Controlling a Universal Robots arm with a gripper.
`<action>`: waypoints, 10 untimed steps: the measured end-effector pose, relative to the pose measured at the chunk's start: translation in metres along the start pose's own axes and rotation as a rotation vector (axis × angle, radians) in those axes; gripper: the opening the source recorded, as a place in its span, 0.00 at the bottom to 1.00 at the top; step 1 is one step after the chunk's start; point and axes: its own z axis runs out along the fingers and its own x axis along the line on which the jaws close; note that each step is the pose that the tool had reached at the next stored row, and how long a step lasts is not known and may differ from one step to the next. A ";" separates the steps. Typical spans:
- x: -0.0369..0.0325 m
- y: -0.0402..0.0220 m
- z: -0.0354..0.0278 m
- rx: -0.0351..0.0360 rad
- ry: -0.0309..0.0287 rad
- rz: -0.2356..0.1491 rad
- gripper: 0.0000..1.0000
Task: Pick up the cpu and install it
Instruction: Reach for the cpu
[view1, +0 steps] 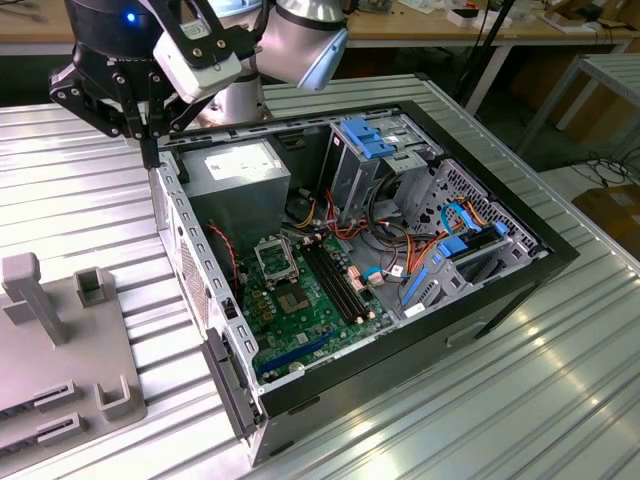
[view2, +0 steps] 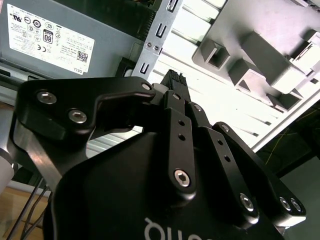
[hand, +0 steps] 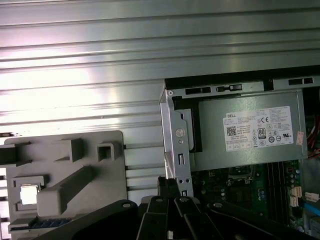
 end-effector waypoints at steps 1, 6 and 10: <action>0.0000 0.0000 0.0000 0.0000 0.0000 0.000 0.11; 0.0036 -0.0003 -0.0001 0.0000 0.0000 0.000 0.11; 0.0076 -0.0005 -0.0001 -0.0001 -0.0001 0.000 0.11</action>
